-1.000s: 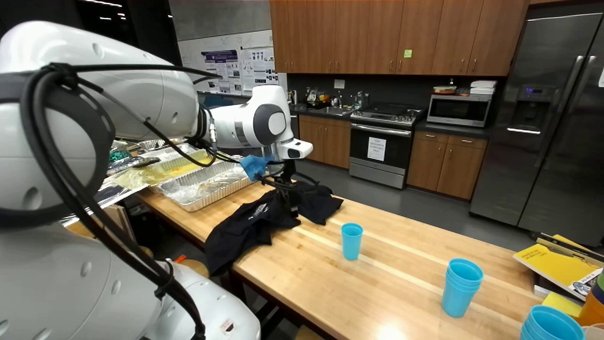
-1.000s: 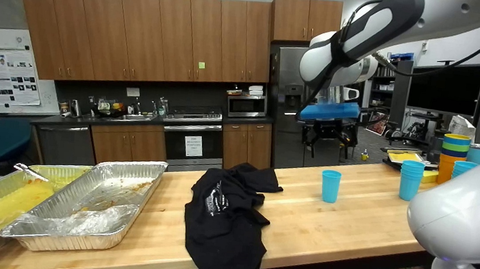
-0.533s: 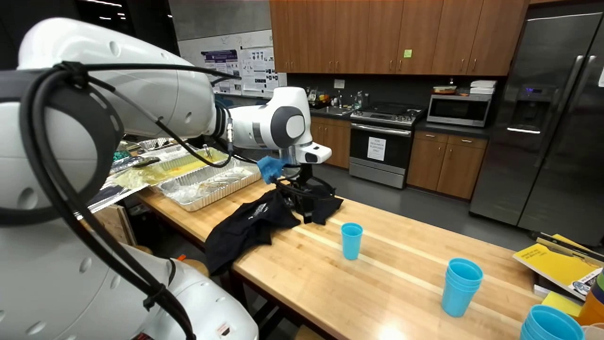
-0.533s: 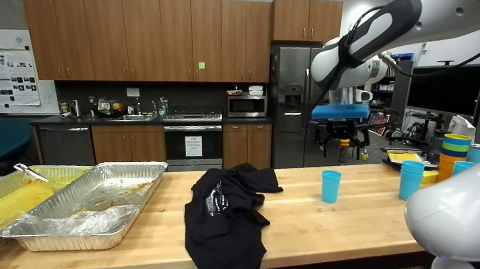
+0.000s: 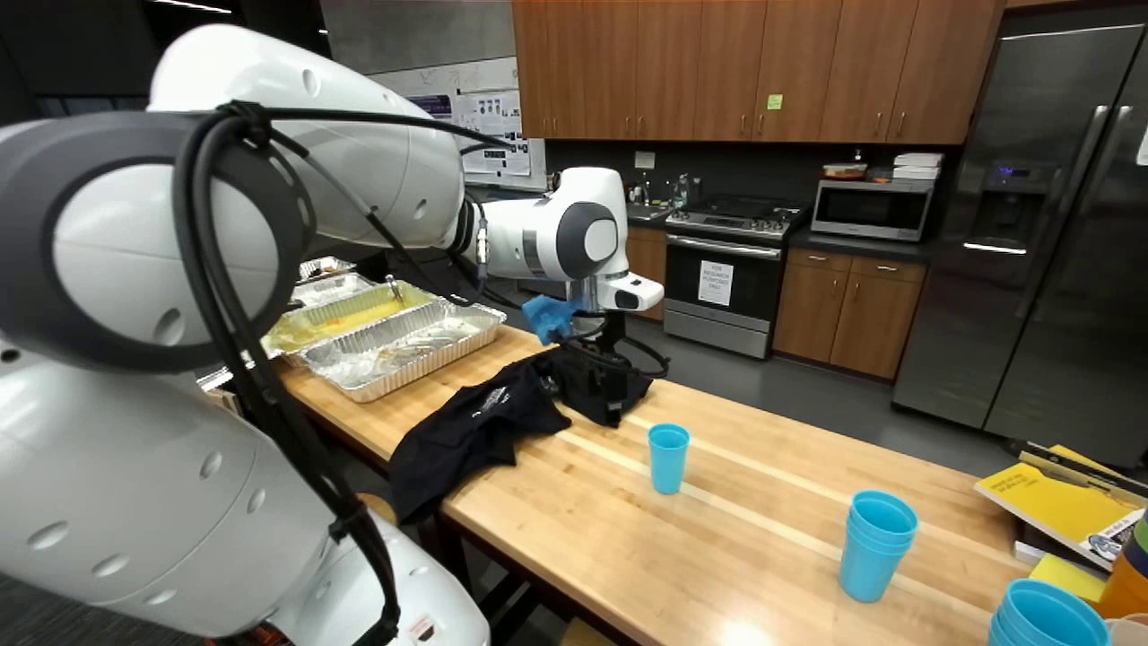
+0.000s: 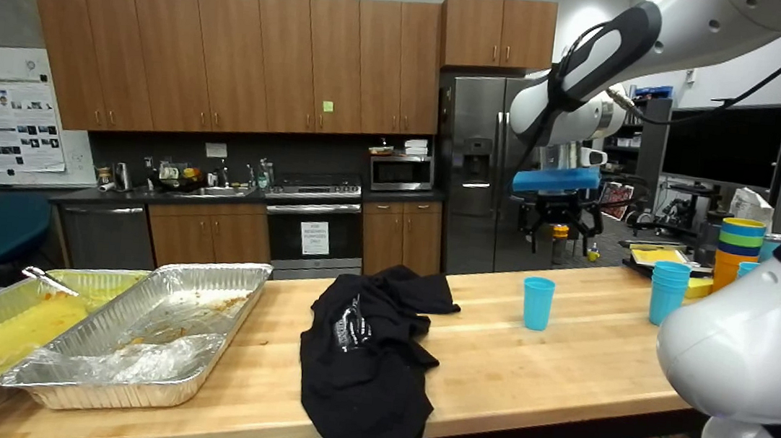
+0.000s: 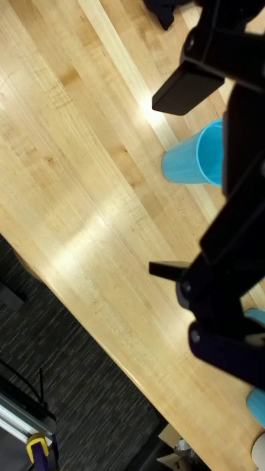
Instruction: Move the blue cup on the left to the right.
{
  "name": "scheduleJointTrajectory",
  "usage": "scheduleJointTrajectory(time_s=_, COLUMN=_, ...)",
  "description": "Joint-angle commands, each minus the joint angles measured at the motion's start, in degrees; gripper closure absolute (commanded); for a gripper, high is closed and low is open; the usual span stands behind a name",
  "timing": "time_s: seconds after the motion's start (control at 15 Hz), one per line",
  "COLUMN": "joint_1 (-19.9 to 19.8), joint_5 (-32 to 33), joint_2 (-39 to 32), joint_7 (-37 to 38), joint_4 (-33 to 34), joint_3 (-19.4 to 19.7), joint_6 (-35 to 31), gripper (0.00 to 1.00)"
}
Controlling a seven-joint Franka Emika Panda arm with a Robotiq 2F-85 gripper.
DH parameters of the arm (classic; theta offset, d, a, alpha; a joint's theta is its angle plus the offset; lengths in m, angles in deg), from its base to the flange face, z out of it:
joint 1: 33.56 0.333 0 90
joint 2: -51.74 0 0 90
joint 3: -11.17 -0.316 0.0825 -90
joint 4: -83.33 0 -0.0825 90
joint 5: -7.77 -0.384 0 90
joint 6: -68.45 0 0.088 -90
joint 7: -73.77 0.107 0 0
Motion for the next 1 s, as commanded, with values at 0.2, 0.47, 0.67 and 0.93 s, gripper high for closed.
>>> scheduleJointTrajectory(time_s=0.2, joint_1=0.6, joint_5=0.2, joint_2=-1.0, joint_7=0.2, joint_4=0.7, joint_3=0.7, joint_6=0.1, gripper=0.0)
scheduleJointTrajectory(time_s=0.47, joint_1=0.6, joint_5=0.2, joint_2=-1.0, joint_7=0.2, joint_4=0.7, joint_3=0.7, joint_6=0.2, gripper=0.0)
scheduleJointTrajectory(time_s=0.67, joint_1=0.6, joint_5=0.2, joint_2=-1.0, joint_7=0.2, joint_4=0.7, joint_3=0.7, joint_6=0.2, gripper=0.0)
scheduleJointTrajectory(time_s=0.93, joint_1=0.0, joint_5=1.1, joint_2=-1.1, joint_7=-0.1, joint_4=0.6, joint_3=1.0, joint_6=-0.3, gripper=0.0)
